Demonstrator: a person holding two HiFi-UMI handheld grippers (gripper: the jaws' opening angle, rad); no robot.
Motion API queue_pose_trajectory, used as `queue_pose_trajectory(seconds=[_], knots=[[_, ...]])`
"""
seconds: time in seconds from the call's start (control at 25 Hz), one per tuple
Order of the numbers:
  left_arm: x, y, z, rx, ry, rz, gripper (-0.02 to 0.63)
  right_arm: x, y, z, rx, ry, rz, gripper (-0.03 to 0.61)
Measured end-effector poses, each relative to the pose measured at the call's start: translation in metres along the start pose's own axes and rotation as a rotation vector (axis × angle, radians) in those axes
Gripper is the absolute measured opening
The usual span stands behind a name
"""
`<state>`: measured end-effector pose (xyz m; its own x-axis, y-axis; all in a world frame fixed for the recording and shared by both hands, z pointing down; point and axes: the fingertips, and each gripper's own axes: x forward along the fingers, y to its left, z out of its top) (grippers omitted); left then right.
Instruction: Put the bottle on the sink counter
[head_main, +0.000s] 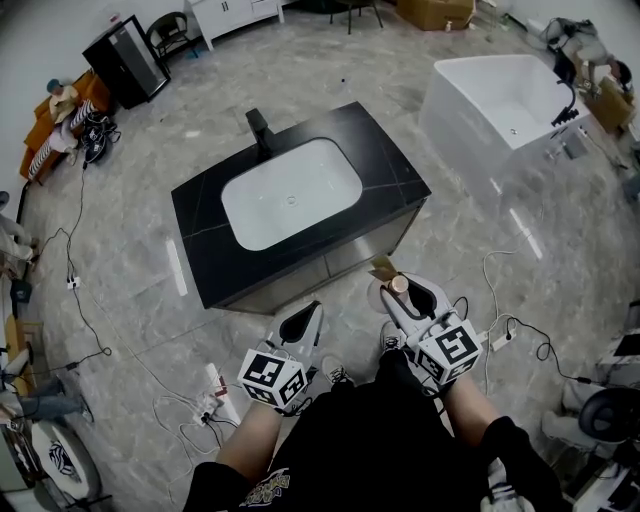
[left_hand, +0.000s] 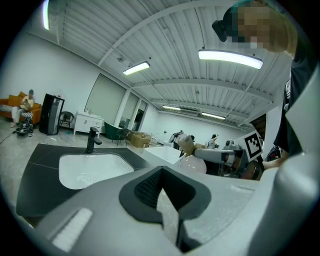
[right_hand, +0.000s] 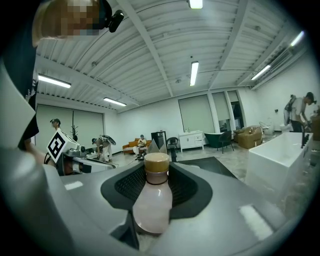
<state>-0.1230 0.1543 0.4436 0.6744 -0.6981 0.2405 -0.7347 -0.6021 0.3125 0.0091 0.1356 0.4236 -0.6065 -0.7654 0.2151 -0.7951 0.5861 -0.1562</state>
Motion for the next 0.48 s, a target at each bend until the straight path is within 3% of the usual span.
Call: queue_pose_trajectory(seconds=[0.48], knots=[[0.035, -0.011, 0.013, -0.01, -0.03, 0.049, 0.0, 0.006, -0.04, 0.016, -0.022, -0.002, 0.061, 0.167]])
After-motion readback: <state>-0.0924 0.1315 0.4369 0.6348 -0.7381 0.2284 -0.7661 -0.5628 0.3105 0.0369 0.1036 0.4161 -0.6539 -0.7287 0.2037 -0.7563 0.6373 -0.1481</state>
